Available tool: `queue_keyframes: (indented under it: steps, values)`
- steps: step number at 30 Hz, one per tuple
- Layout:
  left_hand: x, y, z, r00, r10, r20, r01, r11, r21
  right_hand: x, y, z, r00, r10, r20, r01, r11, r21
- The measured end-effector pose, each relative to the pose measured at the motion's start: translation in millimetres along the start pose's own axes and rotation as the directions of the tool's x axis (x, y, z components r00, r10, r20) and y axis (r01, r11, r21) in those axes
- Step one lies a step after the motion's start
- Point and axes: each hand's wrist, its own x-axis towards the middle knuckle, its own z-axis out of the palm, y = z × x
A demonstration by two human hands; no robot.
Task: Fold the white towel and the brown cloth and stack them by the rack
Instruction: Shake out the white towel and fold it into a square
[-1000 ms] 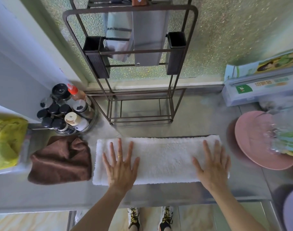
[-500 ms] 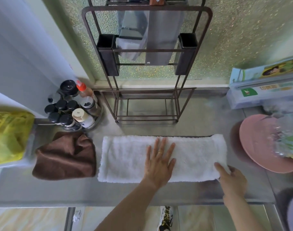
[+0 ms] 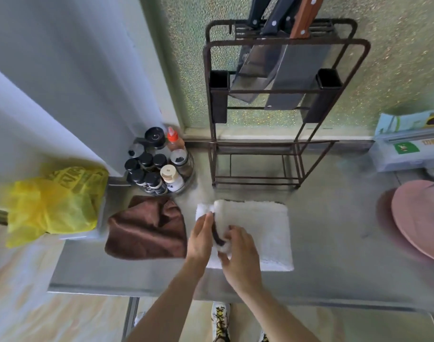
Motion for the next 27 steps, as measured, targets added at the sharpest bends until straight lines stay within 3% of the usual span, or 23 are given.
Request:
queue_keyframes:
  steps: [2,4,12,18,20,22,24,25,27]
  values:
    - [10.6,-13.2,-14.4,1.0,-0.009,-0.029,0.012,0.993,0.12,-7.5,4.4,20.2,0.993,-0.063,0.102,0.072,0.993,-0.091]
    - [14.1,-20.8,-22.0,1.0,0.027,-0.015,-0.025,0.991,0.131,-13.1,9.3,30.0,0.983,-0.077,0.165,0.1,0.986,-0.136]
    - [23.6,-11.4,-29.2,0.925,0.378,0.052,-0.38,0.906,0.188,-14.4,-1.4,29.9,0.987,-0.145,0.073,0.155,0.975,-0.16]
    - [32.6,-31.2,-44.1,0.928,0.373,-0.009,-0.336,0.847,0.411,-19.0,0.5,44.4,0.957,-0.149,0.25,0.195,0.966,-0.171]
    - [29.9,-32.5,-44.6,0.899,0.438,-0.003,-0.388,0.799,0.459,-20.1,1.1,34.7,0.971,-0.175,0.165,0.205,0.96,-0.19]
    - [27.5,-32.2,-43.6,0.829,0.558,-0.01,-0.459,0.693,0.556,-18.0,8.4,21.6,0.984,-0.178,-0.011,0.17,0.955,-0.244]
    - [27.2,-27.8,-41.0,0.699,0.712,0.067,-0.53,0.452,0.717,-9.3,22.2,7.0,0.981,-0.12,-0.15,0.072,0.953,-0.294]
    - [27.4,-25.4,-38.3,0.634,0.749,0.192,-0.576,0.291,0.764,-2.5,31.0,0.7,0.982,-0.085,-0.166,0.027,0.946,-0.322]
    - [31.9,-29.3,-32.7,0.559,0.684,0.468,-0.642,-0.001,0.767,10.8,52.2,-6.5,0.994,-0.005,-0.105,-0.037,0.917,-0.397]
